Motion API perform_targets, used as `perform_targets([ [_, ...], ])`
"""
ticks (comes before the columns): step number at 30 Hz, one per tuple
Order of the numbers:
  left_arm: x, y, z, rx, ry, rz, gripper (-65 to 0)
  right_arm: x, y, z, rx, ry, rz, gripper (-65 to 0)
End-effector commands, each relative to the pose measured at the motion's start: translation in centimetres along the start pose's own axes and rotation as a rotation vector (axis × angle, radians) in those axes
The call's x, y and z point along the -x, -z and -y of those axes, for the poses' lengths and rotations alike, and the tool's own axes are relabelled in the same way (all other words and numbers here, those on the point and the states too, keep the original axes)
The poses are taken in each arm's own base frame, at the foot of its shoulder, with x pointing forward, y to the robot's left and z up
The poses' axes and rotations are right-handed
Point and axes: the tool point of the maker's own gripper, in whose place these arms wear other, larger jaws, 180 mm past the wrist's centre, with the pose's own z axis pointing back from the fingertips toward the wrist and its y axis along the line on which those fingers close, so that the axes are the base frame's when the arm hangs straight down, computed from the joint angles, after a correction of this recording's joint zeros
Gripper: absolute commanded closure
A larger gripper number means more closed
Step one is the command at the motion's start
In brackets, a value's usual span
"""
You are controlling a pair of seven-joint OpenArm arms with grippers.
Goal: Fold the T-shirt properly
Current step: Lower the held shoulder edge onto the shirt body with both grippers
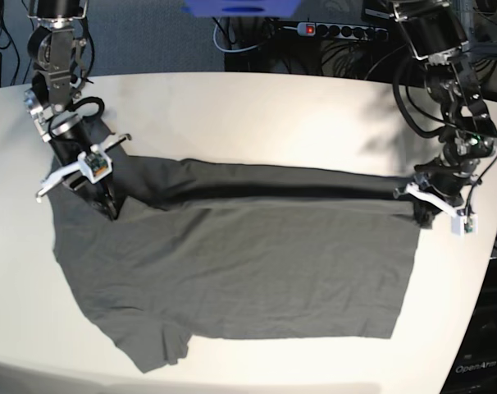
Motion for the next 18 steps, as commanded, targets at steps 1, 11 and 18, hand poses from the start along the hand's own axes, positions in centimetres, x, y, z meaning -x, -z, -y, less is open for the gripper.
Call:
perform_targets([
  [1, -1.9, -0.2, -0.2, 0.0, 0.013, 0.058, -2.2, -1.0, 0.2, 1.2, 0.026, -0.021, 0.041, -1.5],
  [11, -3.2, 0.3, -0.2, -0.024, 0.046, 0.074, -2.2, -0.7, 1.2, 1.5, 0.003, -0.002, 0.045, -1.5],
  [18, -4.2, 0.5, -0.4, -0.044, 0.073, 0.086, -2.2, -0.5, 2.3, 2.1, 0.016, 0.01, 0.045, -1.5],
])
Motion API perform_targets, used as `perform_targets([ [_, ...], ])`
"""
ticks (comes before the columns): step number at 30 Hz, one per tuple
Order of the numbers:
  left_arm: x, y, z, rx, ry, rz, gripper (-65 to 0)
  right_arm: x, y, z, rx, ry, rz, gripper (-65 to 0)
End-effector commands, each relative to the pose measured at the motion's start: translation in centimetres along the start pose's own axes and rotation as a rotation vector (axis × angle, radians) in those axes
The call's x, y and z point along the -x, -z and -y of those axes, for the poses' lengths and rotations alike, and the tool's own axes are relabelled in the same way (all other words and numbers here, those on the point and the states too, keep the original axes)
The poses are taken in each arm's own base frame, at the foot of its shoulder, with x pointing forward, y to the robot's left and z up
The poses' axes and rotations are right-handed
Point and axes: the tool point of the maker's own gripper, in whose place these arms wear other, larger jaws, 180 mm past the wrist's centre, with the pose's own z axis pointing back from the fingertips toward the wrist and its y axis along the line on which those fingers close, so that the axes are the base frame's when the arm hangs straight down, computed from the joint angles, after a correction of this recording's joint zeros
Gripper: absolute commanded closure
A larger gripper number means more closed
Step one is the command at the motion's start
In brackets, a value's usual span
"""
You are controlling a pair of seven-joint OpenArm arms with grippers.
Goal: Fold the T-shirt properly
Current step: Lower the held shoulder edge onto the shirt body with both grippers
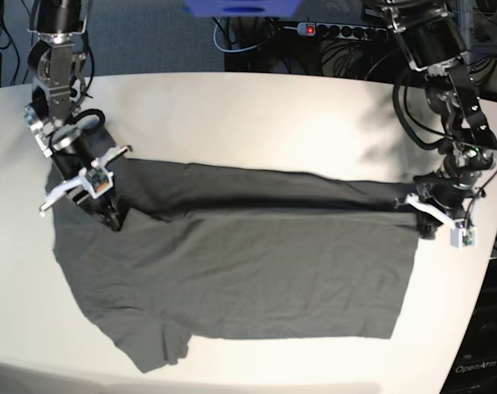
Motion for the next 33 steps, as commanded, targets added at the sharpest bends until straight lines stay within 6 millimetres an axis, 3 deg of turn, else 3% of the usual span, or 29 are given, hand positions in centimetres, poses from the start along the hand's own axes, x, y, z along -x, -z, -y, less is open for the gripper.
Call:
perform_targets([
  [1, -2.0, 0.0, -0.3, -0.003, 0.005, 0.059, -2.2, -0.8, 0.3, 1.5, 0.034, -0.015, 0.04, -1.5],
  [4, -1.0, 0.6, -0.7, -0.005, -0.009, 0.028, -2.2, -0.4, 0.5, 1.3, 0.024, -0.028, 0.027, -1.5],
  [11, -1.2, 1.7, -0.6, 0.005, -0.029, 0.018, -2.2, -0.5, 0.5, 1.4, 0.024, -0.031, 0.028, -1.5],
  [19, -3.6, 2.2, -0.3, 0.013, -0.029, 0.065, -2.2, -0.1, 0.9, 1.6, 0.026, -0.024, 0.024, -1.5],
  [28, -3.4, 2.3, 0.0, 0.017, -0.037, 0.06, -2.2, 0.1, 0.7, 1.3, 0.021, -0.021, 0.021, -1.5],
  [33, -2.6, 3.5, -0.2, 0.022, -0.074, 0.041, -2.2, 0.1, 0.7, 1.3, 0.021, -0.021, 0.021, -1.5],
])
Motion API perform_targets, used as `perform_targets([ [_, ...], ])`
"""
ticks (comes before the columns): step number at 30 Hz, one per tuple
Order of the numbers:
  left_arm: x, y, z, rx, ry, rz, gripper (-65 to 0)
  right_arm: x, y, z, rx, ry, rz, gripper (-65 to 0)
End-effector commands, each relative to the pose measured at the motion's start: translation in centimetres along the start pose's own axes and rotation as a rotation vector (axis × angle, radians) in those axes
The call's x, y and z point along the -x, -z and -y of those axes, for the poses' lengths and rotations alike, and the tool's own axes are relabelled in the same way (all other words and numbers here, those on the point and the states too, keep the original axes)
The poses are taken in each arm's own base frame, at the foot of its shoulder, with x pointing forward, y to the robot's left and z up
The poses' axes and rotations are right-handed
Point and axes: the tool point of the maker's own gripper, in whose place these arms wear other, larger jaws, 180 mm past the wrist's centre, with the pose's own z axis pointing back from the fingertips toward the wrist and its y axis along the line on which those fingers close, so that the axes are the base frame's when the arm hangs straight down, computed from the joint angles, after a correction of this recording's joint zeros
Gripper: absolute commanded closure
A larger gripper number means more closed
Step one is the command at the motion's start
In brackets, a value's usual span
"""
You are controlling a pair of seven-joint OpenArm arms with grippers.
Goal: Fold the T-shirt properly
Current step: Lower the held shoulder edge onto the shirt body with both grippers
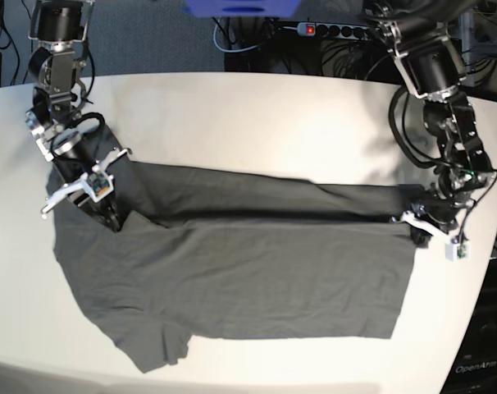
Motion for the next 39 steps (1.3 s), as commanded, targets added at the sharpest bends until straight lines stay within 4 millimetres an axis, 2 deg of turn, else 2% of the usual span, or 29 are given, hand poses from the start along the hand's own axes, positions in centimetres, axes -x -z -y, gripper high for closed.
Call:
perform_targets([
  [1, -2.8, -0.1, -0.1, 0.004, 0.005, 0.081, -2.2, -1.1, 0.1, 1.5, 0.034, -0.019, 0.044, -1.5],
  [5, -1.6, 0.5, -0.4, 0.003, -0.016, 0.048, -2.2, -1.0, 0.1, 1.5, 0.032, -0.021, 0.042, -1.5],
  [13, -2.2, 0.6, -2.4, -0.122, -0.123, 0.05, -2.2, -0.9, 0.0, 1.5, 0.031, -0.022, 0.041, -1.5],
  [17, -2.2, 1.2, -1.3, -0.098, -0.092, 0.034, -2.2, -0.9, 0.0, 1.5, 0.031, -0.022, 0.039, -1.5],
  [20, -1.0, 1.7, -0.5, -0.081, -0.083, -0.029, -2.2, -1.0, 0.1, 1.4, 0.03, -0.02, 0.04, -1.5],
  [22, -1.4, 2.1, -0.2, -0.072, -0.083, -0.047, -2.2, -0.9, 0.0, 1.2, 0.026, -0.019, 0.038, -1.5],
  [34, -0.8, 2.6, 0.0, -0.068, -0.1, -0.098, -2.4, -0.8, -0.1, 1.3, 0.025, -0.021, 0.037, -1.5],
  [39, -1.2, 2.6, -0.5, -0.117, -0.167, -0.136, -2.3, -0.8, -0.1, 1.2, 0.026, -0.018, 0.037, -1.5],
])
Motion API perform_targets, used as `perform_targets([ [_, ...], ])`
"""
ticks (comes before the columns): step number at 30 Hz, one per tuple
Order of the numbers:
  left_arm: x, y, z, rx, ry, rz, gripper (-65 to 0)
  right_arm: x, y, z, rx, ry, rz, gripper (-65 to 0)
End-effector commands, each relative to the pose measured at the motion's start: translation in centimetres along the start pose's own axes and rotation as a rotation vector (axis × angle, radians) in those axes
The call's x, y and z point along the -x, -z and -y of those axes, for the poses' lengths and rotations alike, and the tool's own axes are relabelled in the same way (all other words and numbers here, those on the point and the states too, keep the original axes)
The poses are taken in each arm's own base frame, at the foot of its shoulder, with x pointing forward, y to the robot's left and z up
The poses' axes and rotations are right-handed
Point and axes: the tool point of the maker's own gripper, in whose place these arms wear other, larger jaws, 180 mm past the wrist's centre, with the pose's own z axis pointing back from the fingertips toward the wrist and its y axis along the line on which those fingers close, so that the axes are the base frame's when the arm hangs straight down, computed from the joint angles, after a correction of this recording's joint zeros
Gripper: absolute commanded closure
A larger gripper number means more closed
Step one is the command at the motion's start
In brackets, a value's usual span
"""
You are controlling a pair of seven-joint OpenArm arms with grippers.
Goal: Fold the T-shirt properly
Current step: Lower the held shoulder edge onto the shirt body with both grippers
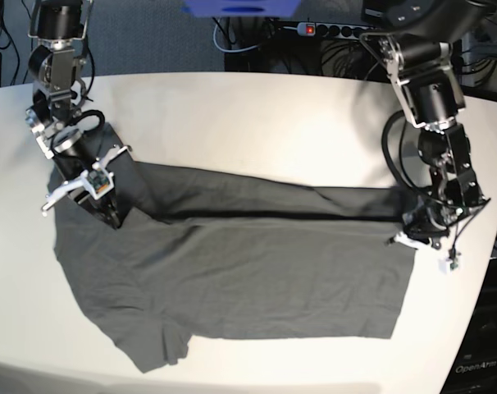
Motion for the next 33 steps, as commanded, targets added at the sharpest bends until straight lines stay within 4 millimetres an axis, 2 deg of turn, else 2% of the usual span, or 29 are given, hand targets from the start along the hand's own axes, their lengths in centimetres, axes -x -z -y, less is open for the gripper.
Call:
perform_targets([
  [1, -2.1, -0.5, 0.2, 0.003, -0.005, 0.047, -2.3, -1.1, 0.2, 1.5, 0.034, -0.021, 0.046, -1.5],
  [16, -2.5, -0.7, 1.1, 0.018, -0.003, -0.041, -2.5, -1.0, 0.1, 1.5, 0.034, -0.02, 0.044, -1.5],
  [33, -3.1, -1.1, -0.4, -0.009, -0.002, -0.034, -2.7, -0.8, -0.2, 1.2, 0.026, -0.02, 0.033, -1.5],
])
